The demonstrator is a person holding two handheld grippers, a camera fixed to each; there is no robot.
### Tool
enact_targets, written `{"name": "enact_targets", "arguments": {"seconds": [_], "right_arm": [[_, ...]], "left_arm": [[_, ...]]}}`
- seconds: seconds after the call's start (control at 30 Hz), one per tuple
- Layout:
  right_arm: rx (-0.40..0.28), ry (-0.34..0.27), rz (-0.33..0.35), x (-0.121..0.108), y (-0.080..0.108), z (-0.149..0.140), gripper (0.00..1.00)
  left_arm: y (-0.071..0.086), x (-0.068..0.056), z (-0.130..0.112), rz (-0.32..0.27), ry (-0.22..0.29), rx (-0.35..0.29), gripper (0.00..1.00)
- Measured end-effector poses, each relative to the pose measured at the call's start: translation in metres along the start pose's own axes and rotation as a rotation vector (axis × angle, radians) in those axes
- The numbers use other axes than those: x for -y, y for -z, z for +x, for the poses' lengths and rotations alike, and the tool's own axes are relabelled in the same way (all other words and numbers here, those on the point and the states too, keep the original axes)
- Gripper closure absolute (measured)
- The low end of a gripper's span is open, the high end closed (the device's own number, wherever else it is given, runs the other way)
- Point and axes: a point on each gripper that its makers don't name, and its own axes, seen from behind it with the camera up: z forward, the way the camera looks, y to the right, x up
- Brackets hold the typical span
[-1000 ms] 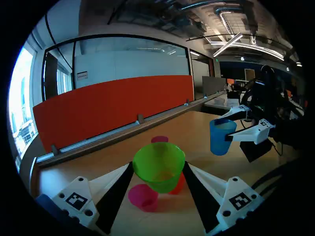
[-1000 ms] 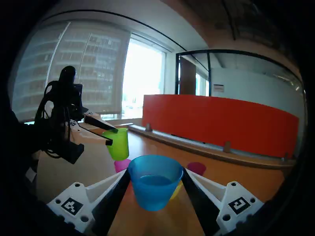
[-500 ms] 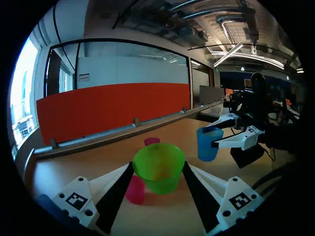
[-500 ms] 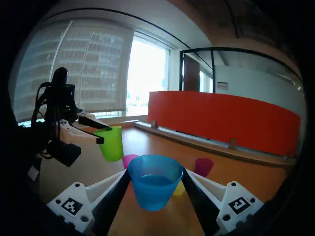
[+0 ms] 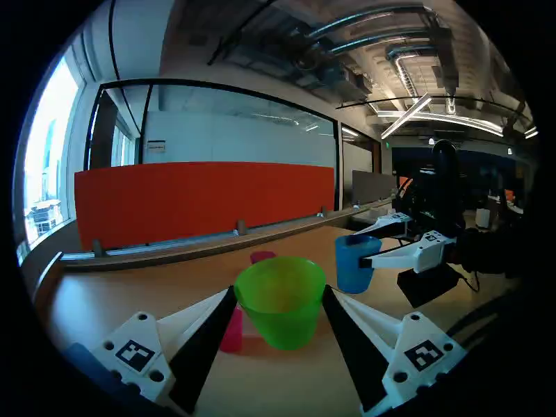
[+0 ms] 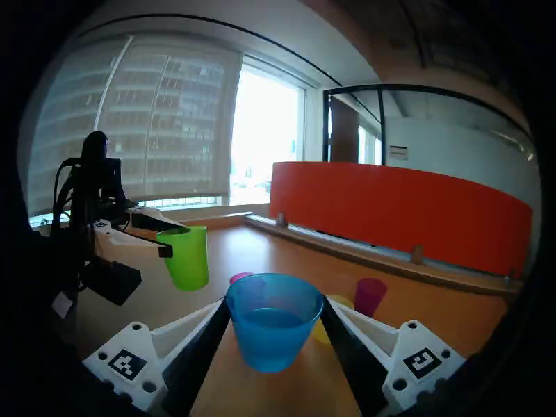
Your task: Pour water
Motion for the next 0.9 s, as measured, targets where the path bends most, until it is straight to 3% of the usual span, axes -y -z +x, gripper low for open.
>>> {"name": "enact_targets", "arguments": {"seconds": [0.27,0.57,0.9], "right_arm": [[0.004,0.008,0.016,0.014,0.000,-0.001,0.07],[0.003,0.000,0.031,0.026,-0.001,-0.002,0.07],[0.006,0.048,0.056,0.041,-0.001,0.002,0.06]], "left_arm": [[0.011,-0.006,0.000,0.005,0.026,-0.037,0.11],[0.016,-0.011,-0.013,0.003,-0.032,-0.017,0.11],[0.019,-0.028,-0.033,-0.060,-0.055,0.008,0.12]]}}
